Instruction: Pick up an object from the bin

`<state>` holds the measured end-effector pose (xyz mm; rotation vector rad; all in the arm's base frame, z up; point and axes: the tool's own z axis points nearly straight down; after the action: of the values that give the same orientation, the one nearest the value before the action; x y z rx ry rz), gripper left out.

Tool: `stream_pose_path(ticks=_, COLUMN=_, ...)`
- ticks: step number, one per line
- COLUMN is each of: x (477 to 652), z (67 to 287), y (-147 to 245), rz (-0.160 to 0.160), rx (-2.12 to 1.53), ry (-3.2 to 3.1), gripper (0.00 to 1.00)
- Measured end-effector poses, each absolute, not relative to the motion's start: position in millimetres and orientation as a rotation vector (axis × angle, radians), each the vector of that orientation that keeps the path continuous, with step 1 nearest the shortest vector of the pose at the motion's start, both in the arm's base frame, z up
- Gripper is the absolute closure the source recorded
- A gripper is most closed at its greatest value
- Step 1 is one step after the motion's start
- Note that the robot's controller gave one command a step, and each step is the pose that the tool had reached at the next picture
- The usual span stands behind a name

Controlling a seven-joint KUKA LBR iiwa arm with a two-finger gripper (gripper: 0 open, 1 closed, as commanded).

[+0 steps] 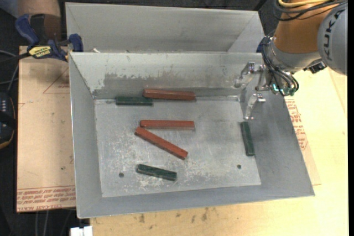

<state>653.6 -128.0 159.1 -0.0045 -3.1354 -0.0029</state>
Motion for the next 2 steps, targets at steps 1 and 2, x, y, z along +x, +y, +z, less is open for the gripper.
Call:
stream_pose_path(ticks=1, x=655.5, z=164, y=-128, rz=-0.001, rx=-0.001, ry=-3.143, gripper=0.0)
stream_pose_path(ticks=2, x=614.3, z=96, y=-99, rz=0.0, rx=0.007, ry=-3.146, gripper=0.0)
